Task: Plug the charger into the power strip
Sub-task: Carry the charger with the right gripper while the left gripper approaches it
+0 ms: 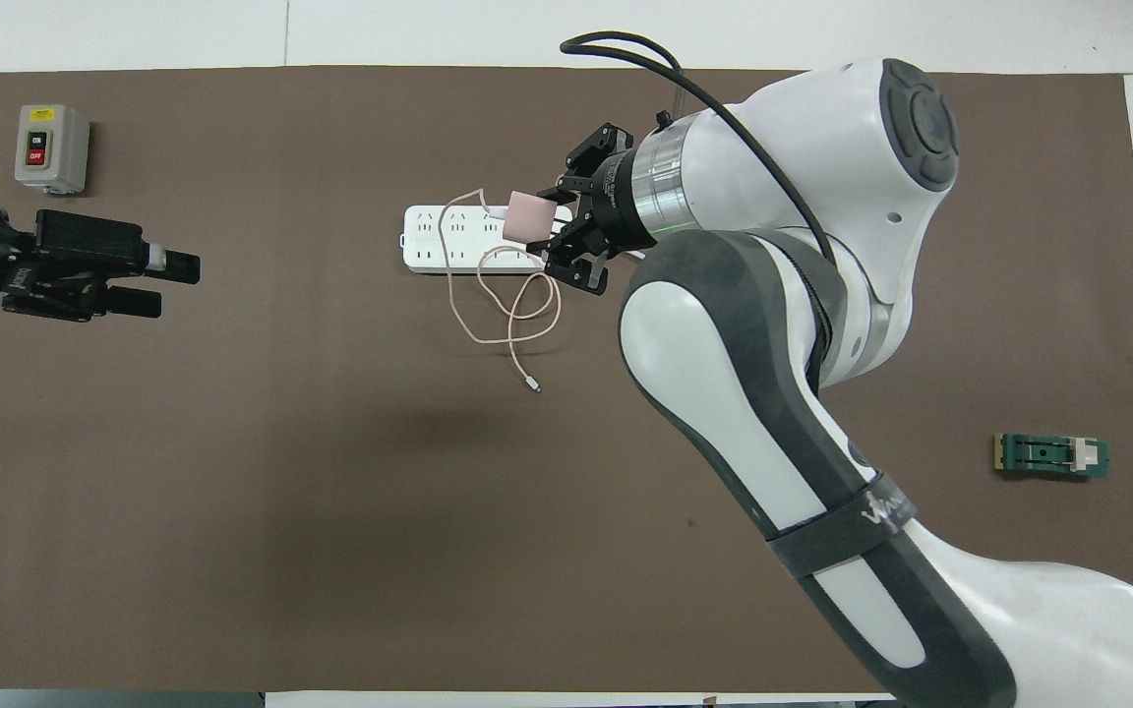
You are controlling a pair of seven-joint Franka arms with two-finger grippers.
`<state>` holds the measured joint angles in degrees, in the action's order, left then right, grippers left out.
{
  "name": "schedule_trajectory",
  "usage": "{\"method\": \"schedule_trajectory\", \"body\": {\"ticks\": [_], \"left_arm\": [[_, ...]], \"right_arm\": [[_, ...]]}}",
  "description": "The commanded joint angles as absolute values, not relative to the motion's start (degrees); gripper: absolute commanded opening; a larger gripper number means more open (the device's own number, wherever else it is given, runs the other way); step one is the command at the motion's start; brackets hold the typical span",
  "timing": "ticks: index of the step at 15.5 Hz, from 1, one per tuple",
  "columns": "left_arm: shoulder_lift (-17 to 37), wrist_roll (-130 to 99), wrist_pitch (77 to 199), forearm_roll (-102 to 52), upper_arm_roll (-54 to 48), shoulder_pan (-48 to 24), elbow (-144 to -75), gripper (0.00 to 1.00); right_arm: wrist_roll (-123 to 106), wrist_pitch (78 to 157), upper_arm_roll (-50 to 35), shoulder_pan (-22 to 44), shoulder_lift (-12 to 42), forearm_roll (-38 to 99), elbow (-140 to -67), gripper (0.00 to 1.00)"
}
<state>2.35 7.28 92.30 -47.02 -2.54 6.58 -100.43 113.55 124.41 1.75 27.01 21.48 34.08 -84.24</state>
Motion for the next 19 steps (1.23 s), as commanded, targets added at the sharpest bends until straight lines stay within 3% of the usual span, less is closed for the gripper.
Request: {"method": "schedule_trajectory", "body": {"ticks": [1,7,12,19], "left_arm": [[2.19,13.18,95.54,-57.89,-2.90,7.82,-107.22,1.00],[8.16,24.59,96.24,-67.75,-3.08,6.94,-107.93,1.00],[16.16,34.18,95.19,-75.75,-3.60,6.15,-108.20,1.00],[23.37,37.18,92.55,-79.37,-5.01,5.27,-102.41,1.00]], "right_arm": [[118.90,127.16,2.11,29.08,24.34,31.82,-81.74,0.00],[122.26,129.64,1.67,30.23,26.89,30.06,-80.34,0.00],[123.65,131.92,1.67,32.96,29.70,30.32,-77.96,0.00],[115.68,130.26,-1.58,32.87,29.44,30.67,-77.87,0.00]]}}
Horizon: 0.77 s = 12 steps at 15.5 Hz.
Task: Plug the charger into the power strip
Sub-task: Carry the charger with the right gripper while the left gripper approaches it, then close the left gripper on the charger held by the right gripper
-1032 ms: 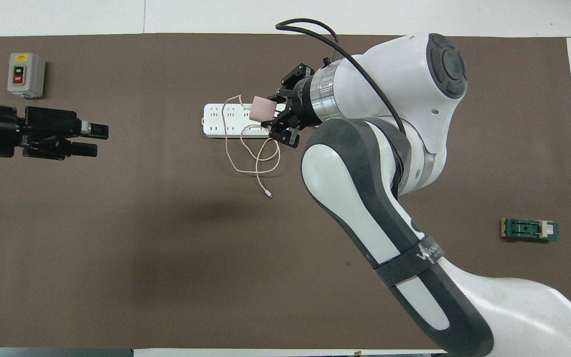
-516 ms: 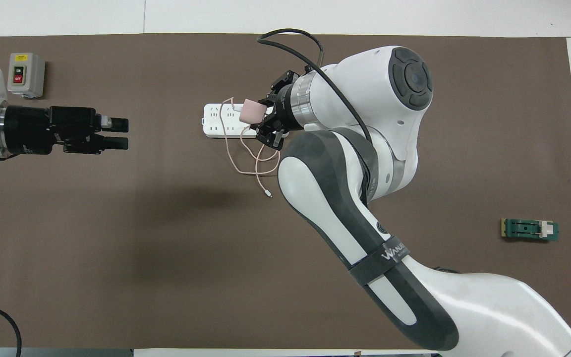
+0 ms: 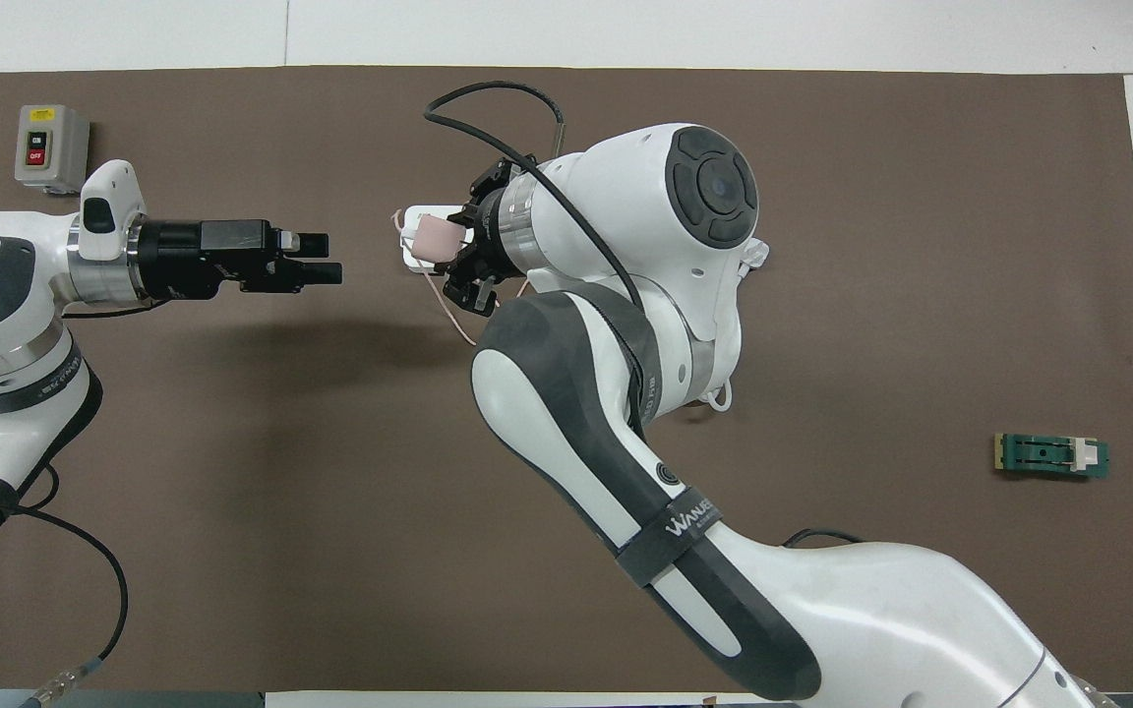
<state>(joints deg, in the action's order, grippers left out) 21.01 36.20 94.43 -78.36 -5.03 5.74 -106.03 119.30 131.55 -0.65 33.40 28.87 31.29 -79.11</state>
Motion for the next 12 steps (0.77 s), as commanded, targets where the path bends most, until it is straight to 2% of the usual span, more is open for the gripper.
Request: {"method": "schedule_trajectory", "body": {"ticks": [1,12], "left_arm": [[23.99,37.18,91.85,-79.37,-5.10,5.27,-101.17,1.00],[23.82,37.35,89.92,-78.66,-5.36,3.16,-101.78,1.00]], "right_arm": [[113.92,129.47,-1.58,32.87,29.44,30.67,-78.05,0.00],[111.88,128.67,-2.81,32.78,29.18,31.64,-78.49,0.00]]}}
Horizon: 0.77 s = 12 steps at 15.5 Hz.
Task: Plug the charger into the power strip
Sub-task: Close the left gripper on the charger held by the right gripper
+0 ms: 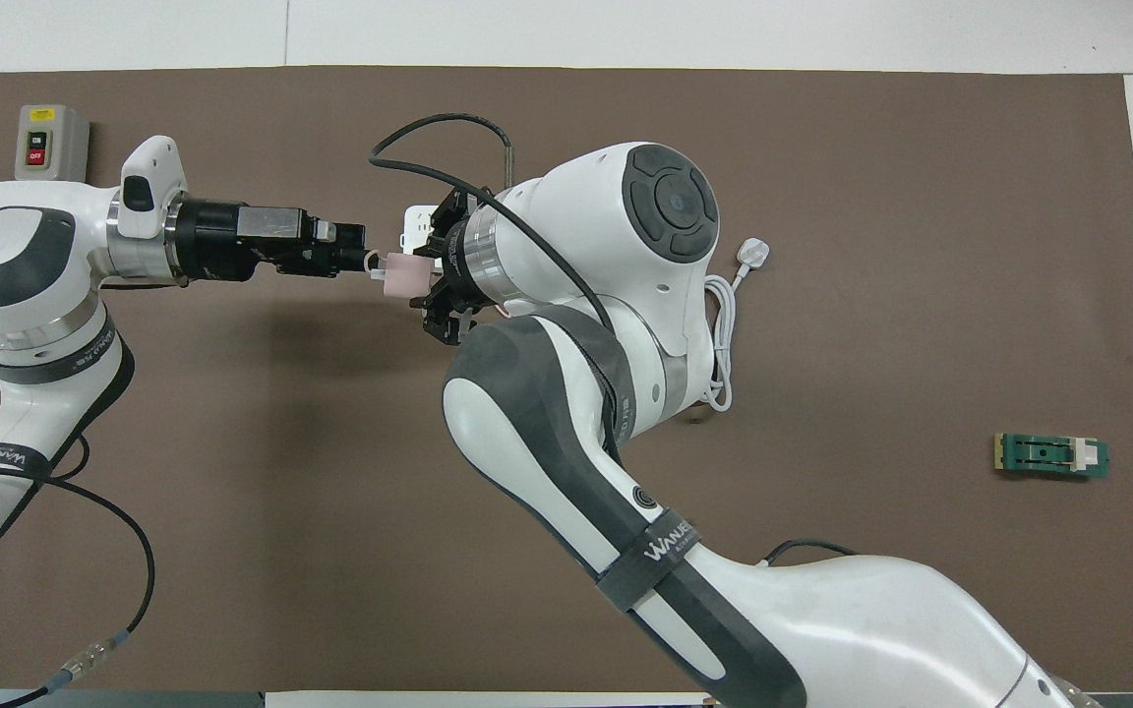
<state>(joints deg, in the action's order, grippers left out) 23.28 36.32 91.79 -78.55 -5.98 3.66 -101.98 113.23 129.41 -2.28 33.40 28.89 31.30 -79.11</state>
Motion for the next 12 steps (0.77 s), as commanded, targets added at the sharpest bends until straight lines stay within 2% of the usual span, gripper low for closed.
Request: {"method": "schedule_trajectory", "body": {"ticks": [1,7,12], "left_arm": [[23.82,37.35,89.48,-78.05,-5.36,3.25,-101.78,1.00],[22.94,37.62,85.52,-75.85,-5.27,3.69,-103.88,1.00],[22.94,38.14,89.02,-76.64,-5.45,1.94,-103.71,1.00]], "right_arm": [[111.88,128.67,-2.81,32.70,29.18,31.64,-78.49,0.00],[111.88,128.67,-2.81,32.43,29.18,32.16,-78.57,0.00],[111.88,128.76,-2.81,32.26,29.18,32.52,-78.66,0.00]]}}
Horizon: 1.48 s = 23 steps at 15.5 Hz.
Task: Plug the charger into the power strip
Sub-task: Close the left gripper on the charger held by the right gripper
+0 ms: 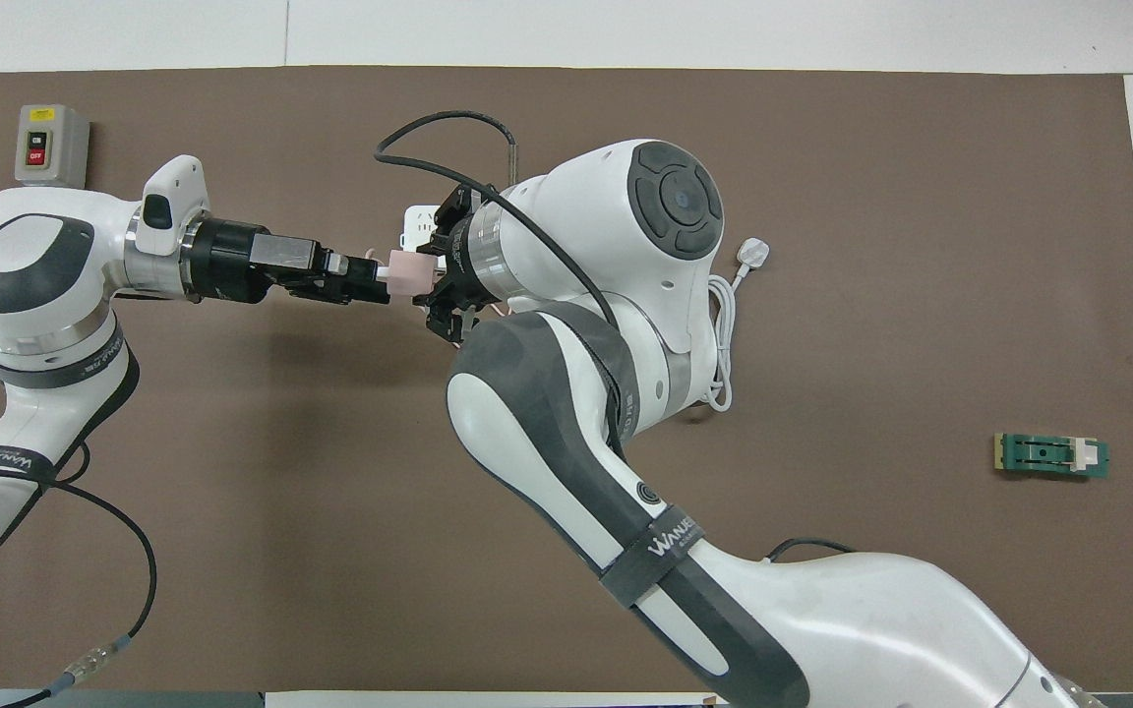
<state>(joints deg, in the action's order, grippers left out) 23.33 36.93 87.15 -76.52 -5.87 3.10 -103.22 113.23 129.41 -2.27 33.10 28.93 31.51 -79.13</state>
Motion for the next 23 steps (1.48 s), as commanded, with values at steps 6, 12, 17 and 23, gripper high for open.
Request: {"method": "schedule_trajectory", "body": {"ticks": [6,12,17,23], "left_arm": [[23.11,38.58,89.47,-77.60,-5.45,1.58,-103.54,0.99],[23.03,38.58,90.96,-80.86,-5.54,1.06,-103.62,0.87],[22.94,39.19,91.05,-80.86,-5.45,0.36,-104.06,0.83],[22.85,39.99,90.79,-80.51,-5.36,0.09,-104.15,0.40]], "right_arm": [[111.88,128.76,-2.72,32.26,29.18,33.22,-78.66,0.00],[111.88,129.02,-2.72,32.17,29.18,33.31,-78.84,0.00],[111.88,129.55,-2.72,32.17,29.18,34.28,-78.84,0.00],[111.88,129.73,-2.72,32.17,29.18,34.28,-78.84,0.00]]}}
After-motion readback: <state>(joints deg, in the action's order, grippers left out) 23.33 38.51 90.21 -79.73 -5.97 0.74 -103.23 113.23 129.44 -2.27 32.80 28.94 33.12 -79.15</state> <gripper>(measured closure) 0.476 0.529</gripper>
